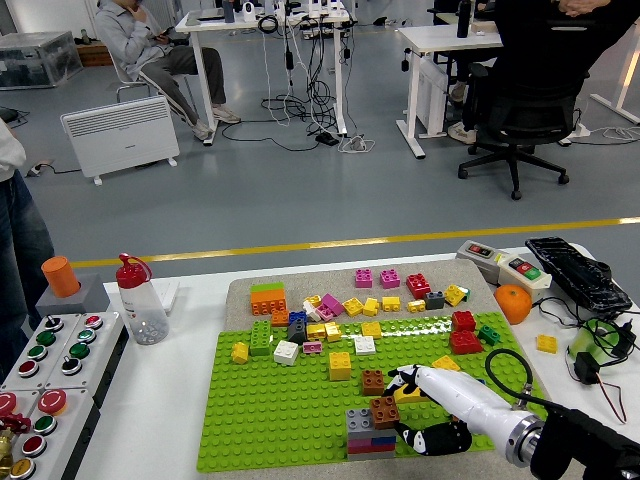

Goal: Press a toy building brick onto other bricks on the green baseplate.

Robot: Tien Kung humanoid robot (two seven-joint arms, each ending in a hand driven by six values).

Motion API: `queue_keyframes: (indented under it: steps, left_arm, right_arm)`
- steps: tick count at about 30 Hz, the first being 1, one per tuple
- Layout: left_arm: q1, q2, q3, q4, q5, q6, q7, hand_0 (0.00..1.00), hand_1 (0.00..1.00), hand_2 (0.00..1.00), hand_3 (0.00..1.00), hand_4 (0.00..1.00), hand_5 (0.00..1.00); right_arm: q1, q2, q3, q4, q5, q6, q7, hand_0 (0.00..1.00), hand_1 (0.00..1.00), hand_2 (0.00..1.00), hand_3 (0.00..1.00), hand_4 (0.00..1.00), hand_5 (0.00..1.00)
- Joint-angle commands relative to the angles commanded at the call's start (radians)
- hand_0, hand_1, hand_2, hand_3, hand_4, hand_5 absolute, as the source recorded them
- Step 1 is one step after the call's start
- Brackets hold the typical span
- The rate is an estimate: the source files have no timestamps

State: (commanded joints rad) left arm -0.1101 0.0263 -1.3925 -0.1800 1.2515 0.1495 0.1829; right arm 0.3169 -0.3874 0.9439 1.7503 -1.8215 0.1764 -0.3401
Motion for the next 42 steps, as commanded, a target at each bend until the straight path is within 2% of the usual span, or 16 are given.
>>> queue_keyframes:
  steps: [34, 35, 40, 42]
  left_arm:
    - [0.006, -0.001, -0.002, 0.0, 0.001, 0.0, -0.001, 0.659, 0.679, 0.705, 0.576, 0.3, 0.998]
    - [0.005, 0.0, -0.002, 0.0, 0.001, 0.0, -0.001, 0.659, 0.678, 0.705, 0.576, 0.301, 0.998]
    - [0.004, 0.0, -0.001, 0.0, -0.001, 0.0, -0.002, 0.659, 0.678, 0.705, 0.576, 0.301, 0.998]
    - [0.003, 0.0, -0.002, 0.0, 0.0, 0.0, -0.002, 0.659, 0.679, 0.705, 0.576, 0.301, 0.998]
  right_arm:
    - [-0.005, -0.002, 0.005, 0.003, 0.001, 0.006, -0.001, 0.746, 0.792, 0.939, 0.749, 0.663, 0.219]
    - [-0.005, -0.002, 0.005, 0.004, 0.001, 0.007, -0.001, 0.746, 0.793, 0.948, 0.808, 0.674, 0.223]
    - [-0.005, -0.002, 0.009, 0.003, 0.002, 0.013, -0.003, 0.746, 0.793, 0.948, 0.808, 0.674, 0.223]
    - [-0.005, -0.002, 0.011, 0.003, 0.002, 0.015, -0.003, 0.746, 0.796, 0.962, 0.836, 0.692, 0.231]
